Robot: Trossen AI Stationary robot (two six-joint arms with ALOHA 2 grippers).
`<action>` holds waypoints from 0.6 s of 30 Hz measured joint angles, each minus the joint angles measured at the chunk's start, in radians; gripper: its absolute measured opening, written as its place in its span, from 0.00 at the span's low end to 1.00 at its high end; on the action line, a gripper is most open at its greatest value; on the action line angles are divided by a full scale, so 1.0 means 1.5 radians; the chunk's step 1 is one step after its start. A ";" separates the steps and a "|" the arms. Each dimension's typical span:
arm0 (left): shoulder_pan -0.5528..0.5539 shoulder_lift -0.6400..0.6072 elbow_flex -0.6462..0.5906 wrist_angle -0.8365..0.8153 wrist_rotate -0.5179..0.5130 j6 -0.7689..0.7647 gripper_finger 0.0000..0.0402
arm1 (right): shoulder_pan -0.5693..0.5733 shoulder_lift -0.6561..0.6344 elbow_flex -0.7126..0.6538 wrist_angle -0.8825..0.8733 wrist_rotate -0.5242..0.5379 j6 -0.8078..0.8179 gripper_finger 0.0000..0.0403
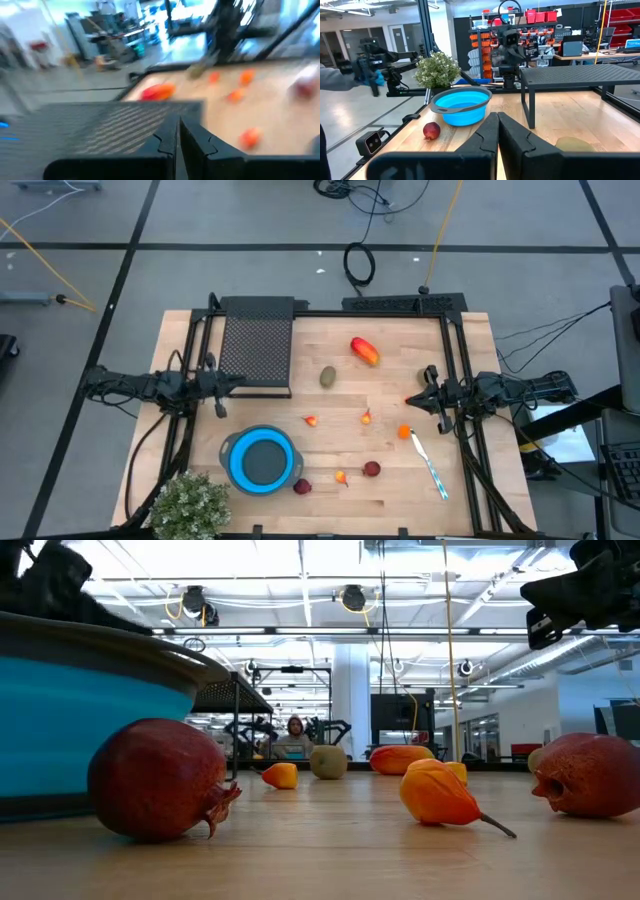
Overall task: Pick & Place Fruit
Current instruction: Put the blue strainer bowl on the shelf
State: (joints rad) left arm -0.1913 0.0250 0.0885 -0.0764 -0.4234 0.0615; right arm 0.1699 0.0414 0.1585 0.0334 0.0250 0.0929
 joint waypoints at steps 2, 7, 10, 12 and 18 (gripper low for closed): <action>-0.001 0.000 0.000 0.061 0.010 -0.081 0.06 | 0.000 0.000 0.000 0.000 0.000 0.000 0.00; 0.000 0.000 0.000 0.217 0.042 -0.277 0.06 | 0.000 0.000 0.000 0.000 0.000 0.000 0.00; 0.000 0.001 0.000 0.276 0.128 -0.308 0.06 | 0.000 0.000 0.000 0.000 0.000 0.000 0.00; -0.001 0.009 0.000 0.307 0.179 -0.315 0.06 | 0.000 0.000 0.000 0.000 0.000 0.000 0.00; -0.015 0.095 0.030 0.330 0.187 -0.341 0.06 | 0.000 0.000 0.000 0.000 0.000 0.000 0.00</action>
State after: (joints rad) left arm -0.2144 0.1679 0.1334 0.4189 -0.1431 -0.4504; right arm 0.1699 0.0414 0.1585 0.0334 0.0250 0.0925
